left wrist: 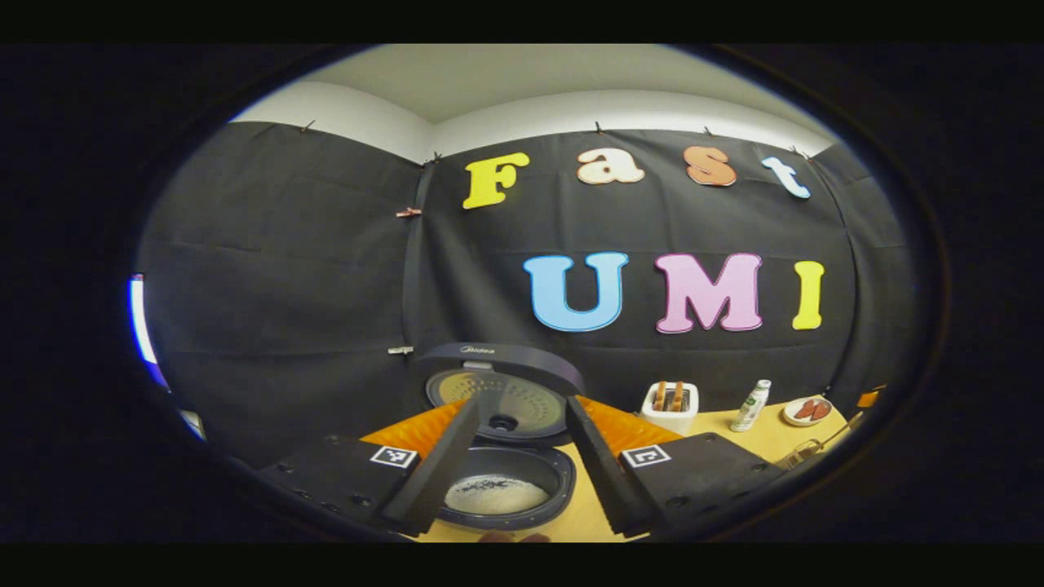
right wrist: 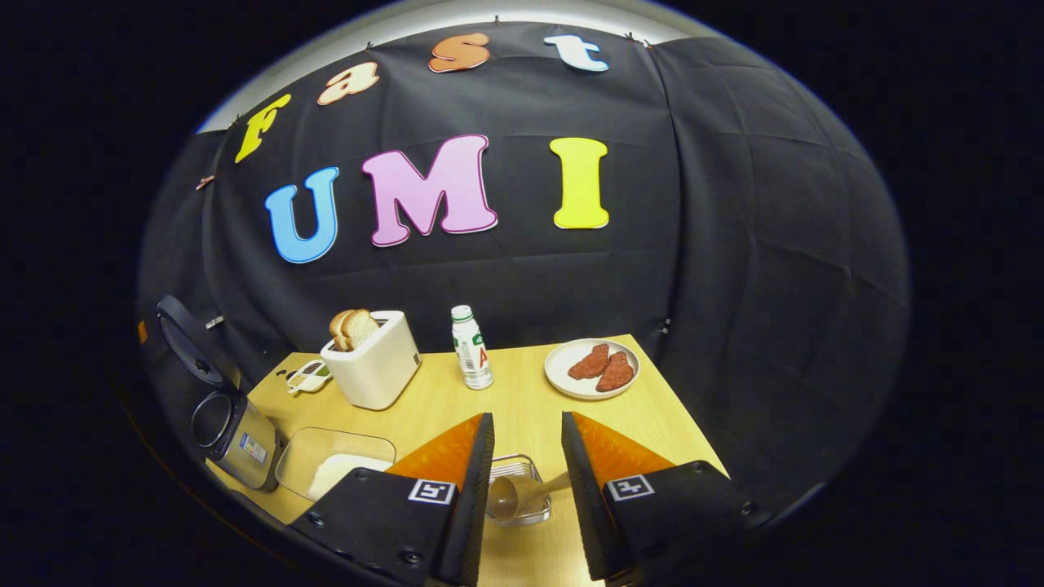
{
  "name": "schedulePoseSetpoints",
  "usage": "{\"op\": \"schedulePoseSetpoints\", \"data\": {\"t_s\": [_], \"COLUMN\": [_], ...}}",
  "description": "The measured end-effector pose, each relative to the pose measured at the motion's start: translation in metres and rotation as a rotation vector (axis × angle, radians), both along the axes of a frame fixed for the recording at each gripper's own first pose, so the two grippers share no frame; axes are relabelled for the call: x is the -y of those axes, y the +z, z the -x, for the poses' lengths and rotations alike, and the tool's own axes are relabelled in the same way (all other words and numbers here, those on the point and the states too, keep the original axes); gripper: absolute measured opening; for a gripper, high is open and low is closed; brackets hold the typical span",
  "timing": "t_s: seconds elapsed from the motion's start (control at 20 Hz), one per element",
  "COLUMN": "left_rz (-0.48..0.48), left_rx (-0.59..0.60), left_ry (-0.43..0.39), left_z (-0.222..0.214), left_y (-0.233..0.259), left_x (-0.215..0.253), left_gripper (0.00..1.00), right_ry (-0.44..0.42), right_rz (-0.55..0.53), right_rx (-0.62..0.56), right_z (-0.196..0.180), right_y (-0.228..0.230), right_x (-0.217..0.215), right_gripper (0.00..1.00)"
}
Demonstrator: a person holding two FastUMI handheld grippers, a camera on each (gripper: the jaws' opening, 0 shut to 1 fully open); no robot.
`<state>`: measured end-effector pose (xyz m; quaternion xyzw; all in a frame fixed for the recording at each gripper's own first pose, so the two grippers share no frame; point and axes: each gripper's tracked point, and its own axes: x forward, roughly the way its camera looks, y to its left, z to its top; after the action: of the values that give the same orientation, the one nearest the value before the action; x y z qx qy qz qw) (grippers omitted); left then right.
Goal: Close the left gripper, press the button to open the rice cooker; take a wooden spoon from the chopstick holder with the right hand, scoop a spoonful of rice and pour it into the rice cooker, then put the wooden spoon back into the chopstick holder.
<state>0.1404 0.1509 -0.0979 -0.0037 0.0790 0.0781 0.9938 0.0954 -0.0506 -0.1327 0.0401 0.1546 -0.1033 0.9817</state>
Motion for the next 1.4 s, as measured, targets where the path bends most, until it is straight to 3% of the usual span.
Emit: {"op": "schedulePoseSetpoints", "data": {"t_s": [0.25, 0.7, 1.05, 1.4], "left_rz": [0.02, -0.014, -0.011, -0.071], "left_rx": [0.019, 0.031, -0.015, -0.03], "left_ry": [-0.024, -0.063, -0.085, -0.094], "left_z": [-0.03, -0.091, -0.126, -0.142], "left_y": [0.011, 0.029, 0.014, 0.011], "left_x": [-0.01, -0.02, -0.027, -0.036], "left_gripper": [0.77, 0.8, 0.83, 0.83], "right_ry": [0.07, 0.119, 0.111, 0.102], "right_rz": [0.027, 0.034, 0.044, 0.04], "right_rx": [0.015, 0.002, 0.01, 0.003], "right_z": [-0.001, 0.006, 0.01, 0.015], "right_y": [0.009, 0.003, 0.008, 0.005], "right_x": [-0.029, -0.065, -0.064, -0.065], "right_gripper": [0.53, 0.53, 0.53, 0.53]}}
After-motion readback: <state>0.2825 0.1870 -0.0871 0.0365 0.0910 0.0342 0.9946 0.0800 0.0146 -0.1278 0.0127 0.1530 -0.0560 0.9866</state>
